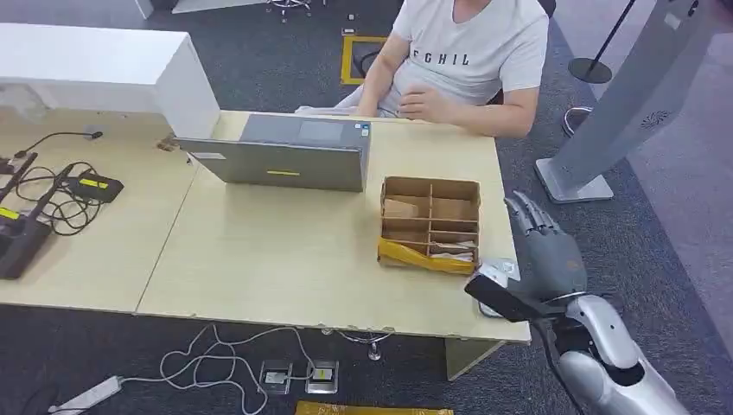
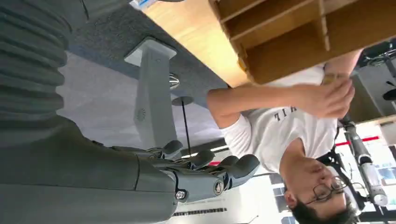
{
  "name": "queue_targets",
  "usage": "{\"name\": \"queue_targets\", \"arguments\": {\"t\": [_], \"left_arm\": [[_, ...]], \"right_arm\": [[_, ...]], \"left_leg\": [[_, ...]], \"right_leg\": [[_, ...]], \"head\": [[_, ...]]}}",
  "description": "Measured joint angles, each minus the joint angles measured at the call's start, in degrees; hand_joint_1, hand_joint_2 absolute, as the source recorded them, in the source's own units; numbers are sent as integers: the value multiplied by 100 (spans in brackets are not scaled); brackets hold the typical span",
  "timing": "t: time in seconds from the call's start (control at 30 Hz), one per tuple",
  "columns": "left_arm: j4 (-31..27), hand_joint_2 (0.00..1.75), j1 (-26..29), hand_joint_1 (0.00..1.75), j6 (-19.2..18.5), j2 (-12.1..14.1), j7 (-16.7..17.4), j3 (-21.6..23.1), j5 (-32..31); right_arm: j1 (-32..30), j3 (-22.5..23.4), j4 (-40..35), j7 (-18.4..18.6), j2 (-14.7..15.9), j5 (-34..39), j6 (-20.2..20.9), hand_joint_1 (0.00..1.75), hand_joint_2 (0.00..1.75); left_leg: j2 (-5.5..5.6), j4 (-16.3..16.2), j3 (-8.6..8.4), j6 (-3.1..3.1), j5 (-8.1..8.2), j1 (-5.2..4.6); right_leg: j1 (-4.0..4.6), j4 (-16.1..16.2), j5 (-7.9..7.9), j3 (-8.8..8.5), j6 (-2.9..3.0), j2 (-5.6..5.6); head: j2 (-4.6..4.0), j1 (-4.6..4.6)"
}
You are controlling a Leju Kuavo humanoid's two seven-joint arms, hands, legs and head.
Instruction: Pass the card to the sensor for recognition and then transmit it.
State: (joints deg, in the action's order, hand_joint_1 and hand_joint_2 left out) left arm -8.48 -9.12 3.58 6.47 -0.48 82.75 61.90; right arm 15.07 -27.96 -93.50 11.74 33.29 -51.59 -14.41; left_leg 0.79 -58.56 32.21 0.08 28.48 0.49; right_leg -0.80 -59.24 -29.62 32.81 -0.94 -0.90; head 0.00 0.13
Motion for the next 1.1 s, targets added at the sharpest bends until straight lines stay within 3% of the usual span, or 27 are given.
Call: {"name": "queue_targets", "arguments": {"t": [0.47, 0.9, 1.1], "left_arm": [[0, 0, 0, 0, 2, -28, -31, -7, 265], [0, 0, 2, 0, -31, -35, -33, -138, 533], [0, 0, 2, 0, -31, -35, -33, -144, 549]], "right_arm": [[-108, -321, 365, -39, -444, -507, -372, 0, 175], [190, -365, 1357, -280, -1224, -1129, -996, 0, 175], [291, -358, 1642, -302, -1421, -1189, -1036, 0, 175]], "left_leg": [[0, 0, 0, 0, 0, 0], [-1, 1, -1, -2, -2, 1], [-1, 1, 0, -2, -2, 1]], "right_leg": [[0, 0, -1, 0, 1, 1], [1, -2, -1, 0, 1, 2], [1, -1, -1, 0, 1, 1]], "head": [[0, -2], [0, 0], [0, 0]]}}
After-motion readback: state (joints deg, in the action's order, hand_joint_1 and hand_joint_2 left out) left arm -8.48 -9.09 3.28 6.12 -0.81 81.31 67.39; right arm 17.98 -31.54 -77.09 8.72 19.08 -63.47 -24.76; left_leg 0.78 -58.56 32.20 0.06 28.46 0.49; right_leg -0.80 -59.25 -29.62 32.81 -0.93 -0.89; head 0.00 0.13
